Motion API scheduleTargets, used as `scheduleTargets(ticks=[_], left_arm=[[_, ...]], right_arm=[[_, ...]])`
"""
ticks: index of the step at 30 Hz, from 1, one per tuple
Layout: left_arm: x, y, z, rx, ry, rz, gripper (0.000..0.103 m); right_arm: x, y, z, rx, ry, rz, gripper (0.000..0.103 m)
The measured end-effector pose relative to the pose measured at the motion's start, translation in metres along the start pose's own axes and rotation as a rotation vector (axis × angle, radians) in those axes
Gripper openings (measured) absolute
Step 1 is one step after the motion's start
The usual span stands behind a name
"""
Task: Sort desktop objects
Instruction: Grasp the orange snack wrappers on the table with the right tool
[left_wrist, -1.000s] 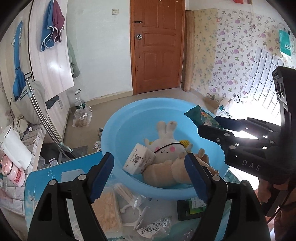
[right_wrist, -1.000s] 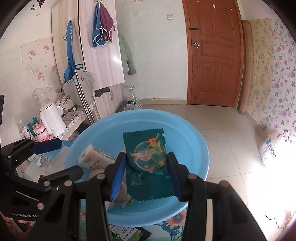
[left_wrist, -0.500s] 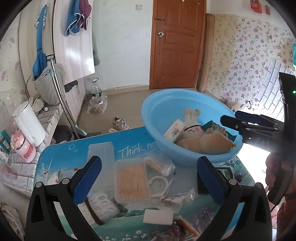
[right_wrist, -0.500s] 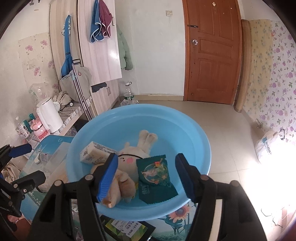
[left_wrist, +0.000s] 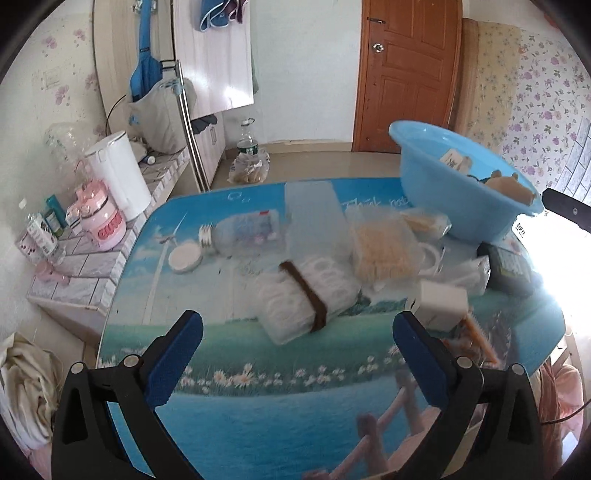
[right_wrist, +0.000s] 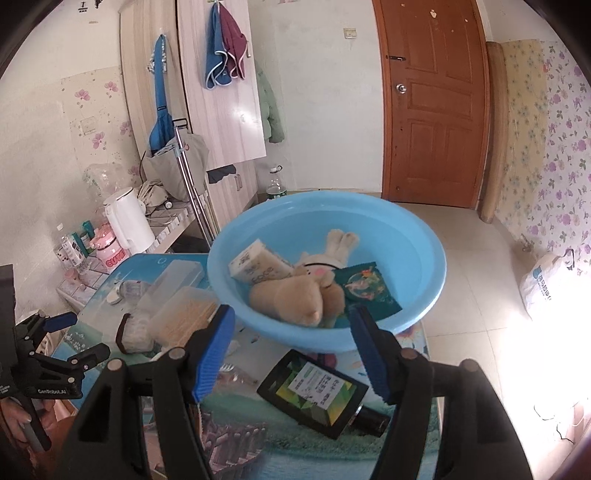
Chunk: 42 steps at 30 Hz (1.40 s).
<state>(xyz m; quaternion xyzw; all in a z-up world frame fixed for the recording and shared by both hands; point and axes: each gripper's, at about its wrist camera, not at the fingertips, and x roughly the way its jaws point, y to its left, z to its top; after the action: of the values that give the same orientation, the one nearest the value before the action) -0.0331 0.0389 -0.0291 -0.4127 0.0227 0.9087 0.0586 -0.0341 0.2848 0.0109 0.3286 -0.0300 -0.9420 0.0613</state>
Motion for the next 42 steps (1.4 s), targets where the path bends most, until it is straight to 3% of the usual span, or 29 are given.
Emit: scheduleTargets(ticks=[6, 11, 19, 25, 33, 38, 42], left_arm=[[0.008, 0.027, -0.038, -0.05, 0.071, 0.001, 0.103], [0.023, 0.035, -0.051, -0.071, 0.116, 0.037, 0.103], [0.028, 0.029, -0.052, -0.061, 0.054, 0.041, 0.103], [0.024, 0.026, -0.057, -0.055, -0.012, 0.035, 0.103], [0.025, 0.025, -0.056, -0.049, -0.013, 0.033, 0.103], [0.037, 0.016, -0.045, 0.008, -0.006, -0.023, 0.103], [0.041, -0.001, -0.033, 0.084, -0.027, -0.037, 0.103]], right_arm=[[0.008, 0.024, -0.034, -0.014, 0.108, 0.047, 0.065], [0.022, 0.044, -0.058, -0.074, 0.189, 0.071, 0.065], [0.042, 0.05, -0.074, -0.072, 0.25, 0.049, 0.065], [0.033, 0.062, -0.074, -0.028, 0.24, 0.127, 0.065], [0.042, 0.09, -0.084, -0.07, 0.287, 0.153, 0.065], [0.047, 0.093, -0.083, -0.087, 0.282, 0.122, 0.075], [0.054, 0.091, -0.086, -0.063, 0.306, 0.141, 0.076]])
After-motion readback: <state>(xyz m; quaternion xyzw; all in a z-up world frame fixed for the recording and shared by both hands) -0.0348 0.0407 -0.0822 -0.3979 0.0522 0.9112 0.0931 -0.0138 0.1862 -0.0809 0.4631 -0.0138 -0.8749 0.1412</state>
